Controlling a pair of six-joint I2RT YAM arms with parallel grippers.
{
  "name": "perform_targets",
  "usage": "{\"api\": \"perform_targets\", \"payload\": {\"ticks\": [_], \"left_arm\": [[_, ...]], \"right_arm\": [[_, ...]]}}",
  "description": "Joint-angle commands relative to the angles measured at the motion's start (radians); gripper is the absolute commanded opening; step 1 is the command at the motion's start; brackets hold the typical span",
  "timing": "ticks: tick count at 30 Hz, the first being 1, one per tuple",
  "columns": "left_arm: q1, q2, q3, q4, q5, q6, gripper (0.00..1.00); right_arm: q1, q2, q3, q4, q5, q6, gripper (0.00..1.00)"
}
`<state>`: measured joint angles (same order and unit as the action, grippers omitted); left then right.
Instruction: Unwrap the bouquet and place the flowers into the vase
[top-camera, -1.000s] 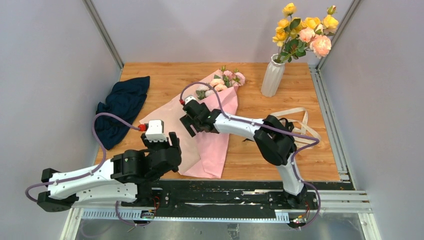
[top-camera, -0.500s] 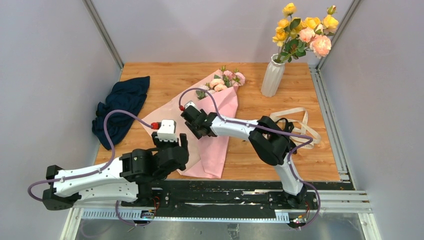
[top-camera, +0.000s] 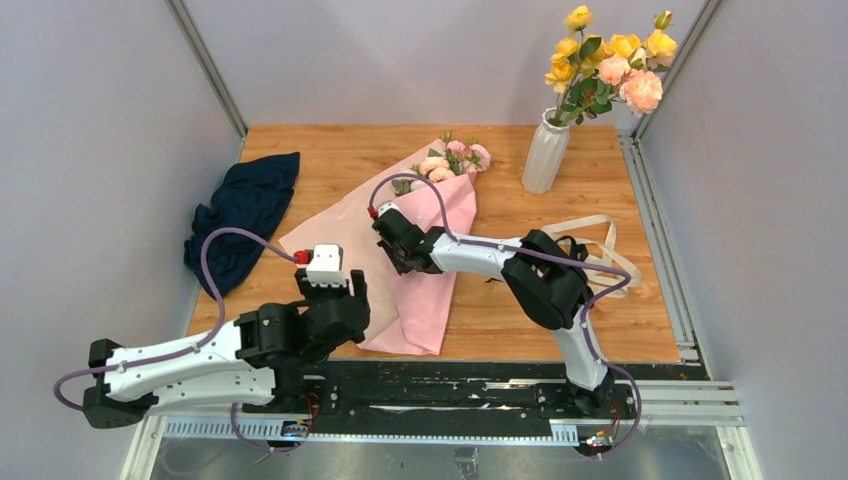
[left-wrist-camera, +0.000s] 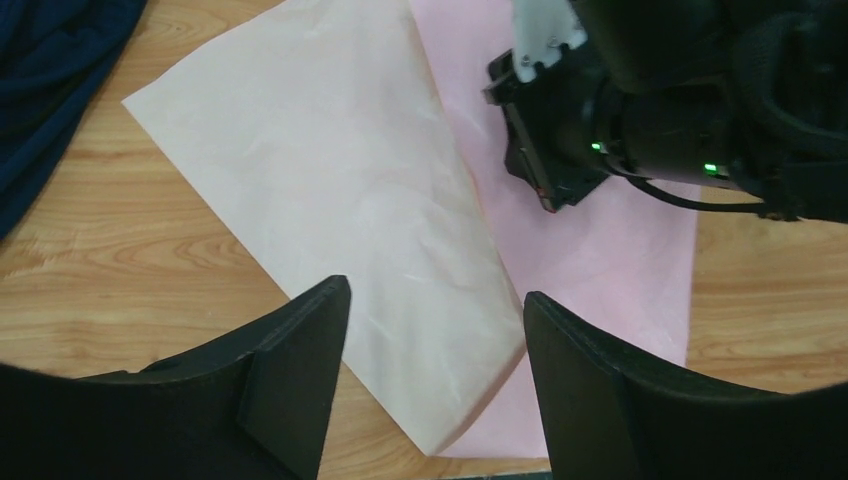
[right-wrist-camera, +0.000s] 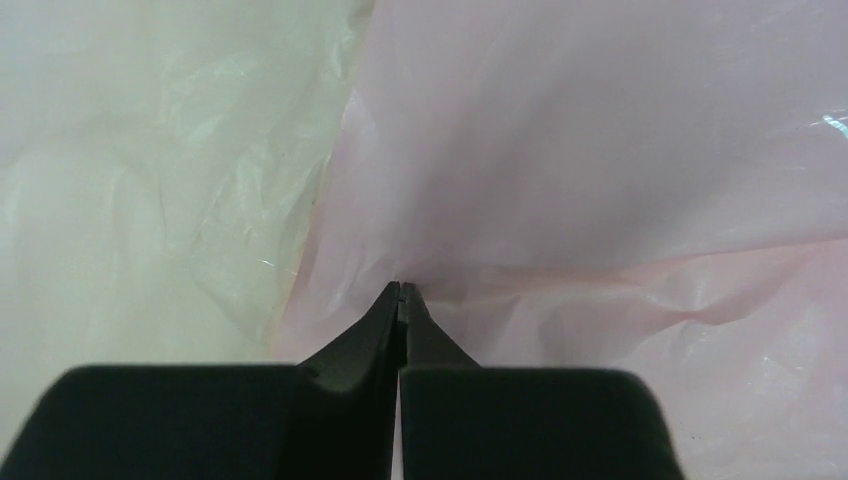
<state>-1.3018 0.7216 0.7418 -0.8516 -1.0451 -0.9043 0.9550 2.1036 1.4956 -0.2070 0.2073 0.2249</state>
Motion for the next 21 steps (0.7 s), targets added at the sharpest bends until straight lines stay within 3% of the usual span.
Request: {"api": "perform_targets", "payload": {"ticks": [1,6,7,10,13,15,21], "left_arm": [[0.099,0.049,-0.084,0.126,0.051,0.042,0.73],[0.245,0.122,-0.171,0.412,0.248,0.152,0.73],[0.291,0.142,-0.180,0.467,0.305,0.188,0.73],[0.462,0.196,-0.202,0.651,0.531,0.275,0.73],[0.615,0.276,-0.157,0.732,0.648,0.322,0.73],[0.653,0.349,-0.088,0.758,0.681,0.366,0.74],[0.803,0.570,0.017,0.939,0.987,0.350,0.74]], "right_arm": [[-0.027,-0.013,-0.081,-0.020,-0.028,0.031,0.00],[-0.027,-0.146,-0.158,0.023,0.025,0.061,0.00],[-0.027,-0.193,-0.186,0.037,0.057,0.077,0.06],[-0.032,-0.360,-0.325,0.126,0.171,0.119,0.41],[-0.049,-0.504,-0.435,0.196,0.194,0.129,0.57],[-0.058,-0.571,-0.478,0.198,0.201,0.123,0.61],[-0.066,-0.705,-0.528,0.186,0.236,0.095,0.61]]}}
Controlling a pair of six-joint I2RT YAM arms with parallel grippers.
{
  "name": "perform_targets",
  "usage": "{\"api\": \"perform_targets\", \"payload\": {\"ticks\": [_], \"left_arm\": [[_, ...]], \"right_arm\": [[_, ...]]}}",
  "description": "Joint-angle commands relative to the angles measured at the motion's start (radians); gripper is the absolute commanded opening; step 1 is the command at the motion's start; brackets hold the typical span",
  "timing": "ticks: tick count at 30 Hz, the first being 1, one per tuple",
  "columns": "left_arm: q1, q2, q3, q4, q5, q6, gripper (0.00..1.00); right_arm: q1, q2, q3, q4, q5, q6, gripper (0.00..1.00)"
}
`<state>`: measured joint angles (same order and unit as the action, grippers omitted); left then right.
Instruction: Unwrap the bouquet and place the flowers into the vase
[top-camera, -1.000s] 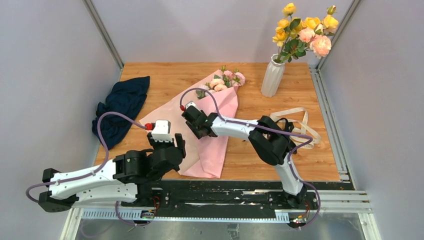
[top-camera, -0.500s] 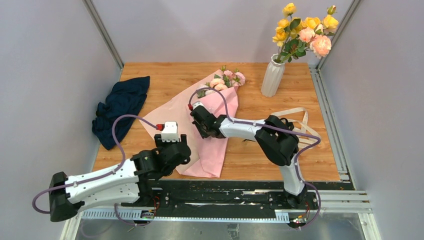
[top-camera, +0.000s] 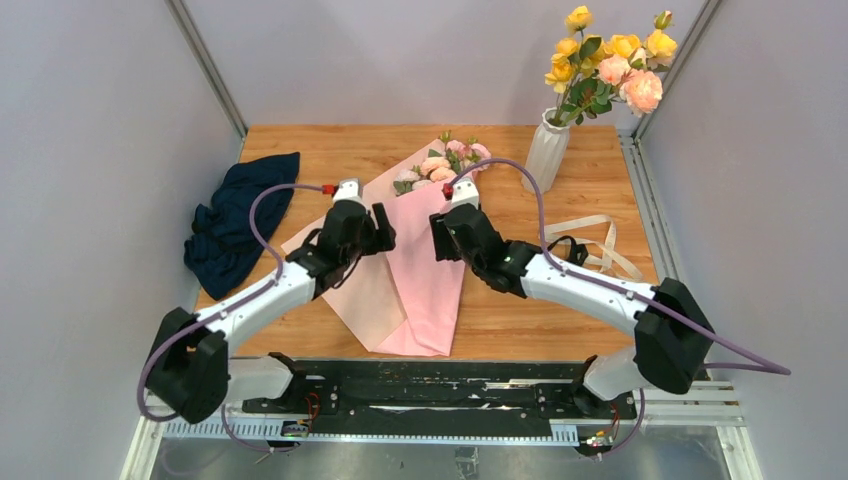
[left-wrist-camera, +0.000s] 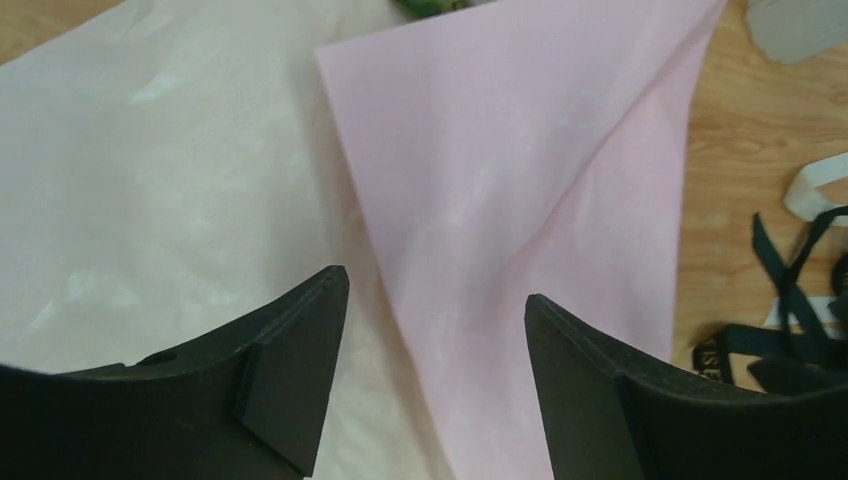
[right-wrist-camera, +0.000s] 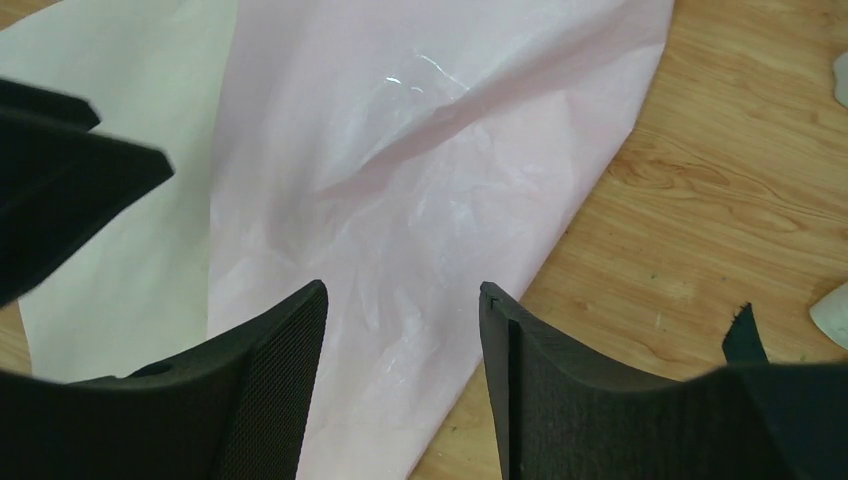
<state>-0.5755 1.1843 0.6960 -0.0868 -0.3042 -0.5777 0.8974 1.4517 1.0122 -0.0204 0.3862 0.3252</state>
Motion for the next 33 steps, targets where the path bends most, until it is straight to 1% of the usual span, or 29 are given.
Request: {"api": "perform_targets", "payload": {"ticks": [1,2,4,7,9,12,16,18,21,24,26,30,33], "left_arm": [[0.109,0.151,0.067,0.200,0.291,0.007,0.73],[0.124,0.172,0.063,0.235,0.331,-0.009,0.73],[0.162,0.221,0.060,0.266,0.354,-0.030,0.71],[0.176,0.251,0.056,0.244,0.295,-0.033,0.71],[0.189,0.259,0.036,0.267,0.296,-0.040,0.71],[0.194,0.301,0.025,0.312,0.357,-0.056,0.70],[0.193,0.363,0.017,0.390,0.474,-0.107,0.70],[0.193,0.388,0.020,0.395,0.499,-0.118,0.70],[0.193,0.398,0.001,0.397,0.453,-0.120,0.70],[0.193,0.374,-0.020,0.392,0.435,-0.111,0.70],[0.194,0.330,-0.028,0.359,0.400,-0.094,0.70],[0.195,0.254,-0.015,0.243,0.321,-0.030,0.72],[0.199,0.233,-0.026,0.216,0.317,-0.020,0.73]], "right_arm": [[-0.010,-0.075,-0.053,-0.008,0.063,-0.018,0.61],[-0.013,-0.093,-0.056,-0.012,0.069,-0.023,0.61],[-0.021,-0.129,-0.071,-0.028,0.081,-0.035,0.61],[-0.053,-0.182,-0.106,-0.030,0.073,-0.039,0.61],[-0.080,-0.211,-0.134,-0.023,0.061,-0.035,0.61],[-0.115,-0.239,-0.157,-0.021,0.032,-0.029,0.61],[-0.124,-0.255,-0.163,-0.023,0.020,-0.032,0.61],[-0.126,-0.257,-0.165,-0.025,0.022,-0.034,0.61],[-0.129,-0.258,-0.168,-0.027,0.022,-0.034,0.61],[-0.131,-0.256,-0.170,-0.029,0.016,-0.033,0.61],[-0.132,-0.251,-0.172,-0.023,0.013,-0.031,0.61],[-0.132,-0.238,-0.174,-0.014,0.002,-0.023,0.60],[-0.132,-0.226,-0.177,-0.007,-0.005,-0.017,0.60]]}}
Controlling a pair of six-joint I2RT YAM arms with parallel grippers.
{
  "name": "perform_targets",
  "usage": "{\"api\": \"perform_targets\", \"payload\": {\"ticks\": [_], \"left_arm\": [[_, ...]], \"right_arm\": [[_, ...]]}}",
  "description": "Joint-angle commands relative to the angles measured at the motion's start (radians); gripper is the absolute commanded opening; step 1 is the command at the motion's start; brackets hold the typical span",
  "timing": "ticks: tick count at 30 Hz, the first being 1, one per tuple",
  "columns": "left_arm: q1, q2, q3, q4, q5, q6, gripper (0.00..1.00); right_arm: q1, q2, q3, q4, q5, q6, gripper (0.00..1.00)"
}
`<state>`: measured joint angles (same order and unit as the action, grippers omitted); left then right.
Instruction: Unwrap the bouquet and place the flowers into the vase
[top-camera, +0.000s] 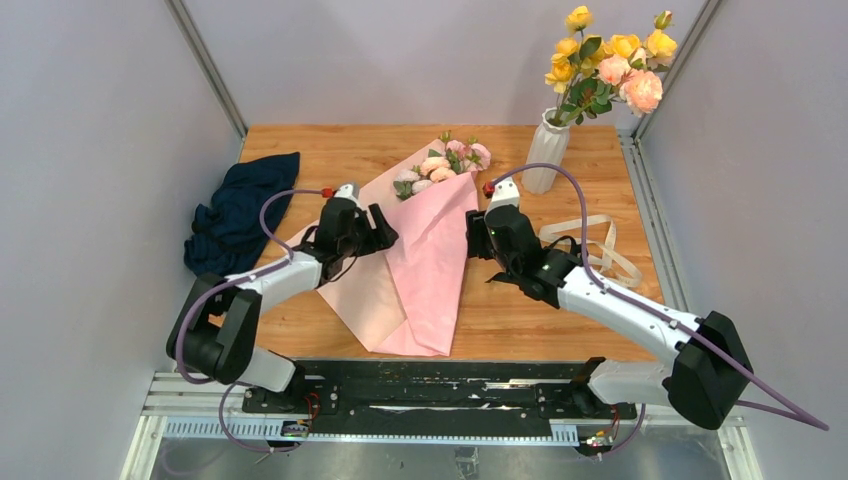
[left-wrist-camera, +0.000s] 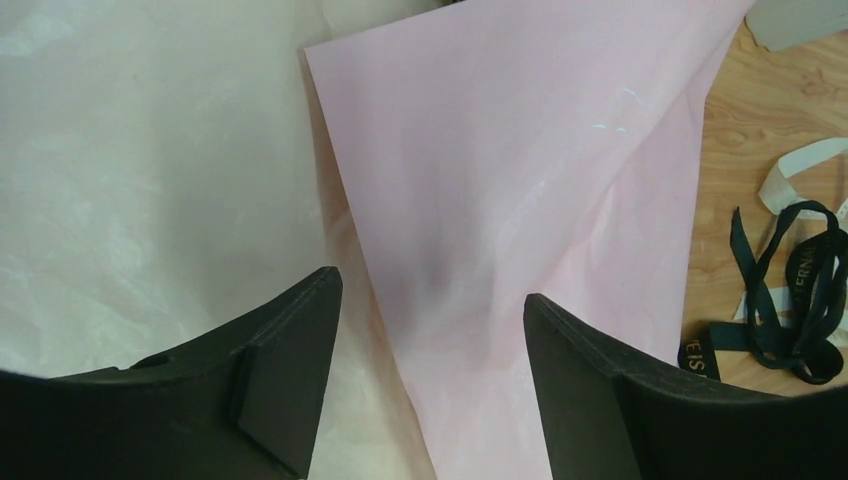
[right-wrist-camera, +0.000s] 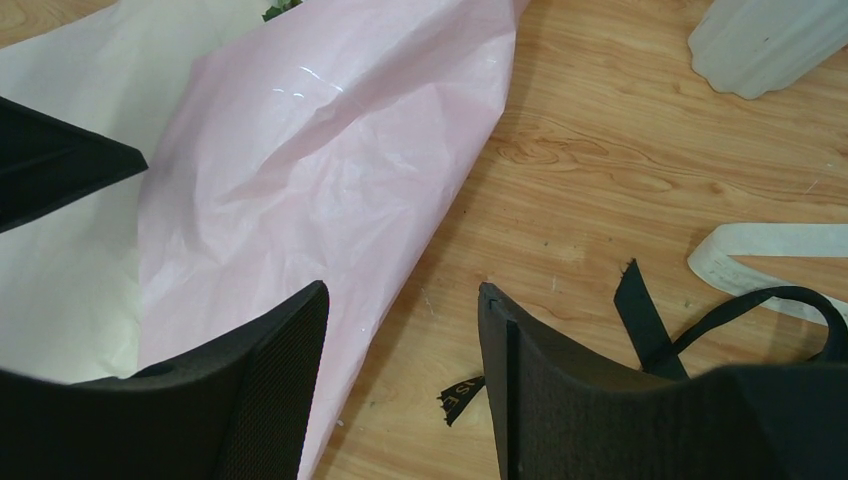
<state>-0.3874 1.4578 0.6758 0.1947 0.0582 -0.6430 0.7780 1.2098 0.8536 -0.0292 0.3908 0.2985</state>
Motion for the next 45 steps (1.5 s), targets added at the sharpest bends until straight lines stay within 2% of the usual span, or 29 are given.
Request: {"api": "perform_targets", "payload": {"ticks": [1,10,13,16,23,29,37,45], "left_arm": [[0.012,-0.038,-0.015,-0.055,-0.039,0.041,0.73],[0.012,0.136,-0.054,0.120,0.082,-0.039,0.71],[0.010,0.144,-0.050,0.127,0.084,-0.057,0.68],[0.006,0.096,-0.053,0.125,0.083,-0.059,0.57],[-0.038,0.000,-0.052,0.120,0.088,-0.055,0.01],[-0.134,-0.014,-0.019,0.119,0.066,-0.061,0.00],[-0.431,0.013,0.098,0.070,-0.050,-0.058,0.00],[-0.654,0.141,0.257,0.066,-0.055,-0.070,0.00]], "right_arm": [[-0.013,0.018,-0.018,0.003,-0.012,0.011,0.60],[-0.018,0.005,-0.023,-0.008,-0.004,-0.002,0.60],[-0.024,0.002,-0.027,-0.008,-0.003,-0.002,0.60],[-0.026,0.006,-0.030,-0.008,-0.003,0.002,0.59],[-0.028,0.012,-0.023,-0.010,-0.009,0.008,0.59],[-0.028,-0.070,-0.037,-0.032,0.019,0.009,0.59],[-0.028,-0.288,-0.103,-0.037,0.141,0.022,0.57],[-0.029,-0.404,-0.120,-0.033,0.231,-0.034,0.56]]}}
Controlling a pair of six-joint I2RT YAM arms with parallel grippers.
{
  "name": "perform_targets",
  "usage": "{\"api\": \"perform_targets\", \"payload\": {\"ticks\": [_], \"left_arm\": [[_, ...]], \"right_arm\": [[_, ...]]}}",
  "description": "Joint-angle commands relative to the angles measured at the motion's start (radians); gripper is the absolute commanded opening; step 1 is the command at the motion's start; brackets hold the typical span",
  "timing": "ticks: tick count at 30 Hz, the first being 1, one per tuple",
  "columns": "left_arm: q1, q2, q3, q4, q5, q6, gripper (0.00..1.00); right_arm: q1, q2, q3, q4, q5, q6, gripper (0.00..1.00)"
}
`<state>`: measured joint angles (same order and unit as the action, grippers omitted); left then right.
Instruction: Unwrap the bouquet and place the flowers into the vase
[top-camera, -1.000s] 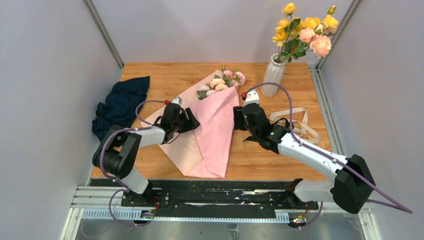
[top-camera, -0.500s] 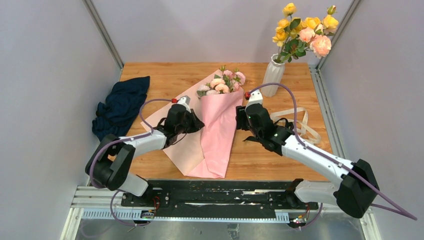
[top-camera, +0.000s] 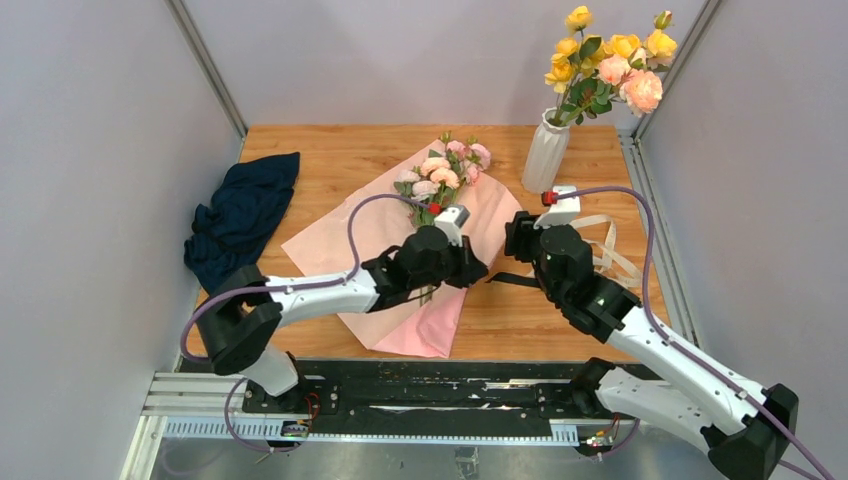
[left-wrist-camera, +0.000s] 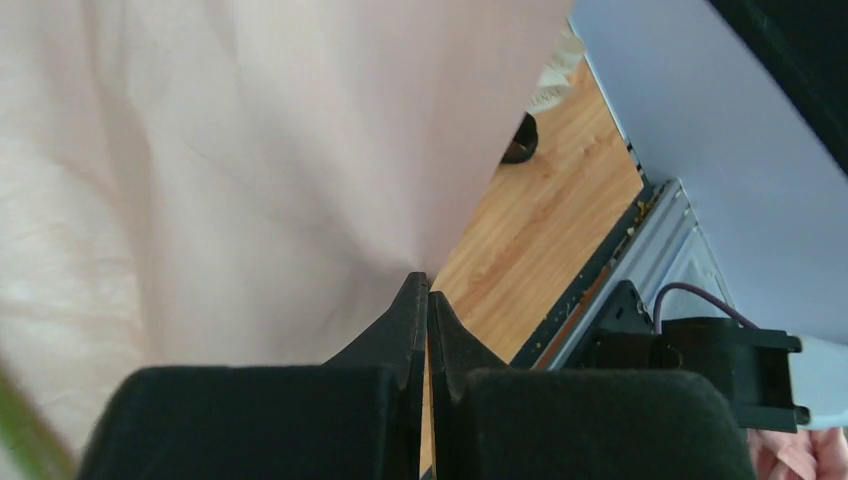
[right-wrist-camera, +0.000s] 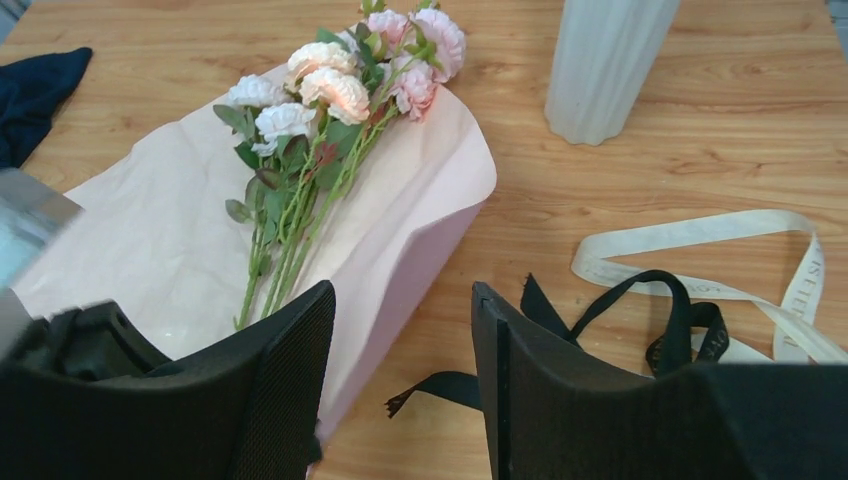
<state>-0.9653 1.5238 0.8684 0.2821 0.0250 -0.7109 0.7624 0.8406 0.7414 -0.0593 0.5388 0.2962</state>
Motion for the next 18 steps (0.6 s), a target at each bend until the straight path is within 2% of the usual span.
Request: {"api": "perform_targets", "payload": {"ticks": [1,4,5,7,10,13,16,18], "left_arm": [[-0.095,0.102,0.078,-0.024,-0.022,-0.003,0.00],[-0.177,0.189,0.147,-0.024,-0.022,-0.009,0.01],[-0.198,0.216,0.169,-0.024,-0.022,-0.013,0.06],[-0.237,0.273,0.212,-0.024,-0.021,-0.016,0.21],[-0.271,0.299,0.248,-0.024,-0.015,-0.012,0.51],[-0.279,0.271,0.243,-0.031,0.006,-0.001,0.69],[-0.304,0.194,0.232,-0.088,-0.018,0.047,0.75],[-0.336,0.133,0.228,-0.166,-0.058,0.095,0.77]], "right_arm": [[-0.014,-0.041,-0.007,-0.002,0.092,-0.034,0.56],[-0.017,-0.054,-0.006,-0.006,0.119,-0.046,0.56],[-0.018,-0.056,-0.007,-0.008,0.131,-0.045,0.56],[-0.022,-0.064,-0.010,-0.011,0.143,-0.043,0.56],[-0.026,-0.068,-0.011,-0.019,0.163,-0.043,0.57],[-0.030,-0.075,-0.010,-0.030,0.177,-0.050,0.58],[-0.047,-0.073,-0.014,-0.048,0.176,-0.043,0.64],[-0.057,-0.056,-0.015,-0.080,0.163,-0.014,0.71]]}}
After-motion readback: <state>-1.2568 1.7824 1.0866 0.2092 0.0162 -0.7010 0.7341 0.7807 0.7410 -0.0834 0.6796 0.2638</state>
